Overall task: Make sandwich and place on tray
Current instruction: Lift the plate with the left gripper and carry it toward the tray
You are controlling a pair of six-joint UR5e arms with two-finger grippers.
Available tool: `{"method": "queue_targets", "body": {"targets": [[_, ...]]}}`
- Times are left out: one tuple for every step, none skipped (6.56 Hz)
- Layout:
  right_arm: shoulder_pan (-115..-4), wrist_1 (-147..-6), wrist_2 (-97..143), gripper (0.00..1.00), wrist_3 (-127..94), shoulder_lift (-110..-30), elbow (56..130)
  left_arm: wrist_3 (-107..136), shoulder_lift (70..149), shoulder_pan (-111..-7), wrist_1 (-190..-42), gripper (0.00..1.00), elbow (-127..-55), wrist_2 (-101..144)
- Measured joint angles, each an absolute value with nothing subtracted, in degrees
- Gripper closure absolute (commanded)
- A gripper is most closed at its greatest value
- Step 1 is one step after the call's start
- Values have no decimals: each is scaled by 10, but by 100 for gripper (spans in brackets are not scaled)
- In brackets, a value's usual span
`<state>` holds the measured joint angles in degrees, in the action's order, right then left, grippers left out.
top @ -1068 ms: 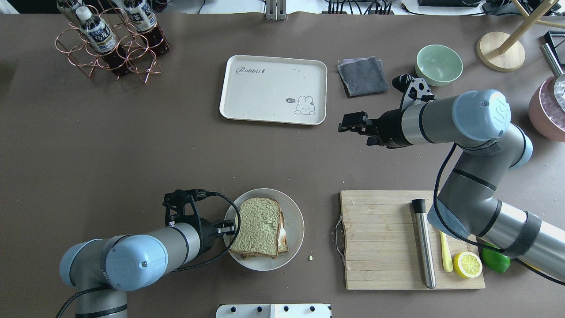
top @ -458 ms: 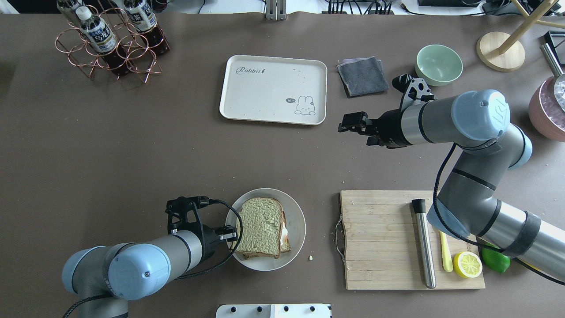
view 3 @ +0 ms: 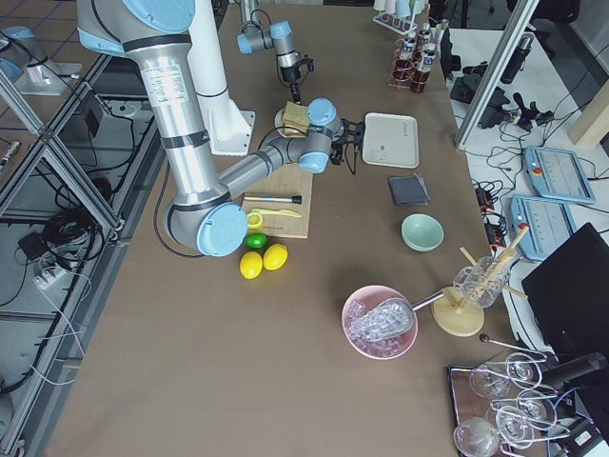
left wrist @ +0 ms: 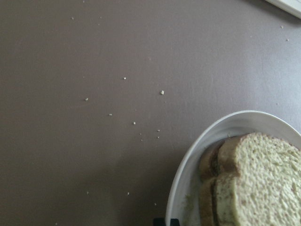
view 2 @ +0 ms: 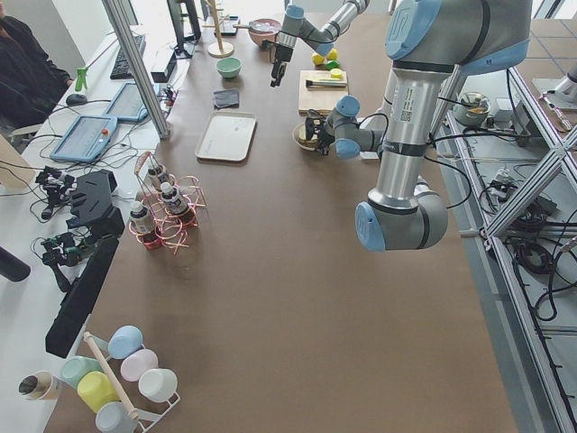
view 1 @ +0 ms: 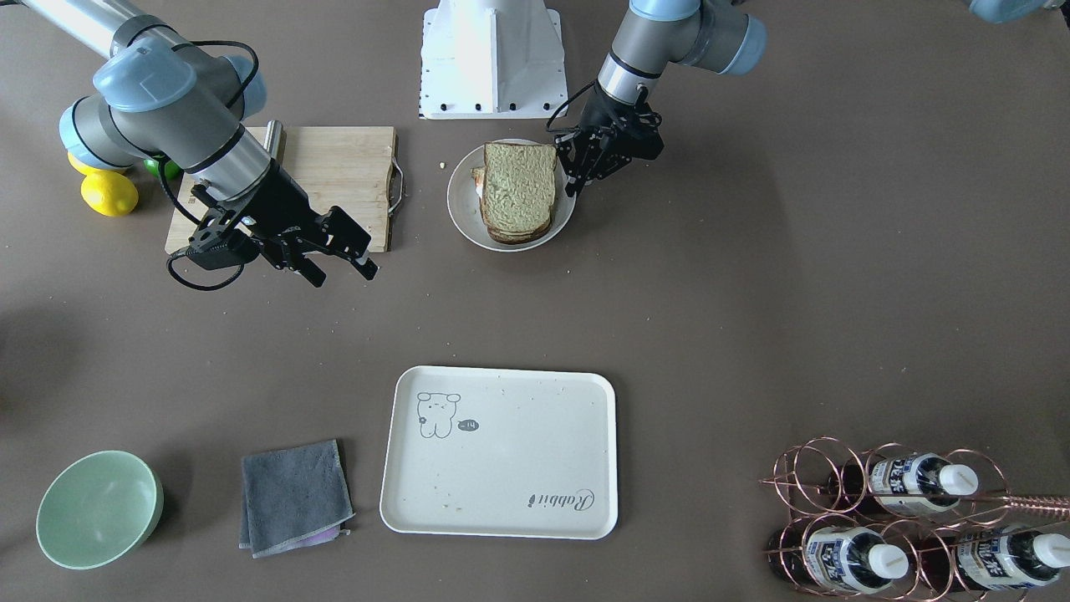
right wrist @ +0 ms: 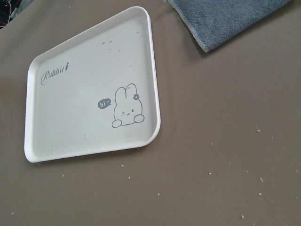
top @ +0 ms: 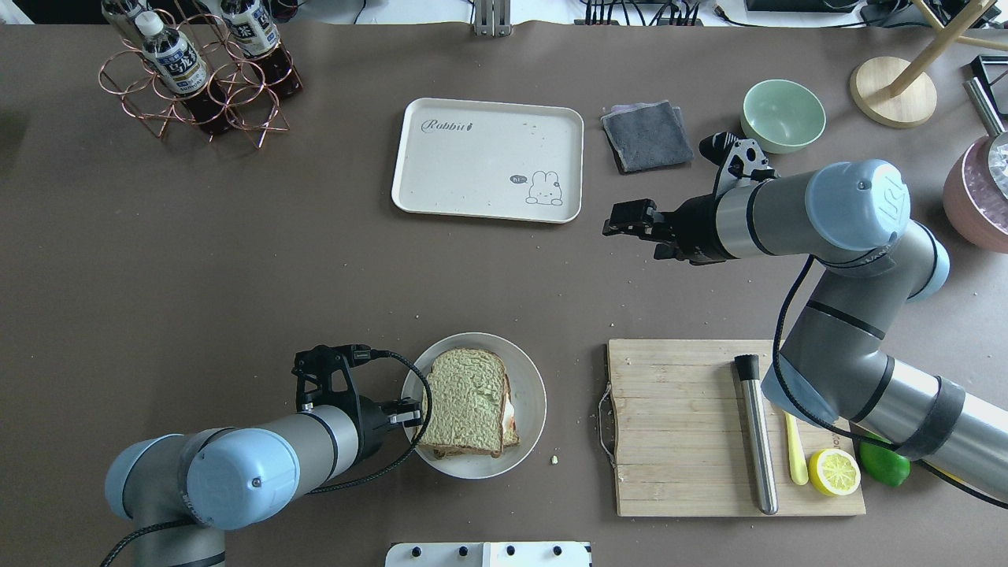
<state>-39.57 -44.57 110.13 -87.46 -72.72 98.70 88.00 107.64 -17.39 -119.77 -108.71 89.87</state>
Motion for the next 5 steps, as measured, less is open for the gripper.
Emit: {"method": "queue_targets", "body": {"targets": [[-399, -446, 1104, 0, -874, -729, 987, 886, 1084, -207, -1196, 100, -1087, 919], [-401, -445, 1107, 0, -873, -732, 988, 910, 1100, -244, -1188, 100, -1081, 928], [-402, -444, 1108, 0, -873, -735, 990, 958, 1133, -276, -1167, 100, -1062, 931], [-402, -443, 1109, 0, -874, -738, 991, 1004, 1176, -298, -1145, 100, -1032, 932], [-402, -442, 1109, 0, -874, -740, 992, 1034, 1222, -319, -1128, 100, -985, 932]]}}
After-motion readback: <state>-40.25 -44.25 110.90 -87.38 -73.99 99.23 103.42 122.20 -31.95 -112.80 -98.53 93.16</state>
